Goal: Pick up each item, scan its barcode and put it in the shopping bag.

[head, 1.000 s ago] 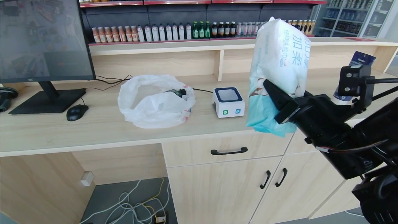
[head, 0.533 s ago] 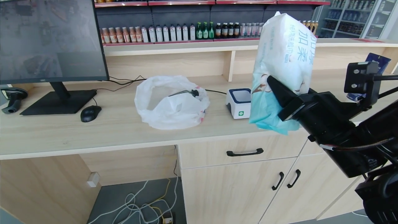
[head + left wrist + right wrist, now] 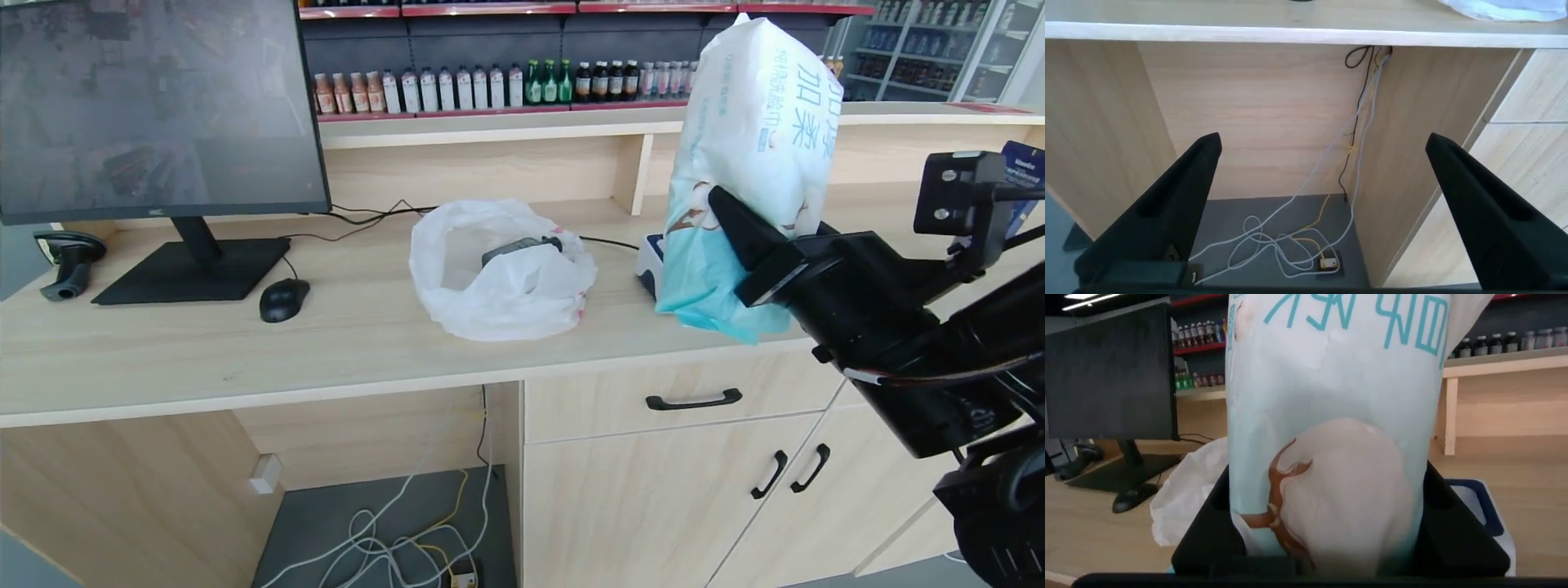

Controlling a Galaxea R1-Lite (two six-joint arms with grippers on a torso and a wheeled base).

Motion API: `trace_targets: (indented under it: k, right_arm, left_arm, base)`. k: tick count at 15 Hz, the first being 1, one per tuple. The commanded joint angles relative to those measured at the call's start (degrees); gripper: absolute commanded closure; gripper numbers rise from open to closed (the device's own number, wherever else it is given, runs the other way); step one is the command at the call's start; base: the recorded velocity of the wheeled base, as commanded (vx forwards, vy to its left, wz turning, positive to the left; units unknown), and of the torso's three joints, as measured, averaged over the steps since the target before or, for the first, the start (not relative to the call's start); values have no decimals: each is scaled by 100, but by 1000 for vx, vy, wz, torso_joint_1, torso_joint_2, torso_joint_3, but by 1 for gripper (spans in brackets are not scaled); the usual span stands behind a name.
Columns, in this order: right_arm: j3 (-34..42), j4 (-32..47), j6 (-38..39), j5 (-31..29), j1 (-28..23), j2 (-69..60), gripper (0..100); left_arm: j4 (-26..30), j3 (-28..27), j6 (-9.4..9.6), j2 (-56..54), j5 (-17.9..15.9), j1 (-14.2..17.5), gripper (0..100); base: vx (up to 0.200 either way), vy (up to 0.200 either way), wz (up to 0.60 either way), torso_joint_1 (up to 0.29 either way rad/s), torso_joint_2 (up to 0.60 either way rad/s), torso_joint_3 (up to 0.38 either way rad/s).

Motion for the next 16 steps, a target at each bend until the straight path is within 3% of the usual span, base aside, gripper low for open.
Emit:
trace_targets:
  k: [1, 5, 6, 9, 11, 14, 16]
  right_arm:
    - [-13, 14, -7, 16, 12, 38, 100]
    - [-277, 14, -51, -28, -67, 47, 100]
    - [-576, 14, -42, -72, -199, 99, 100]
    - [-1850, 1631, 415, -81, -243, 91, 100]
    - [-2624, 2220, 907, -90, -436, 468, 100]
    - [-3933, 2273, 1259, -116, -849, 1549, 100]
    - [-4382, 2281, 1259, -459, -1113, 2042, 100]
  left_arm:
    - [-4, 0, 2, -2, 1, -4, 0]
    - [-4, 0, 2, -2, 1, -4, 0]
    - [-4, 0, 2, -2, 1, -4, 0]
    - [4, 0, 11, -2, 1, -4, 0]
    - [4, 0, 11, -2, 1, -4, 0]
    - [4, 0, -7, -2, 1, -4, 0]
    - [4, 0, 2, -2, 1, -4, 0]
  base:
    - [0, 0, 600, 12, 2, -2]
    - [0, 0, 450, 8, 3, 2]
    - [0, 0, 0, 0, 0, 0]
    - [0, 0, 0, 0, 0, 0]
    - [0, 0, 0, 0, 0, 0]
    - [0, 0, 0, 0, 0, 0]
    - [0, 0, 0, 0, 0, 0]
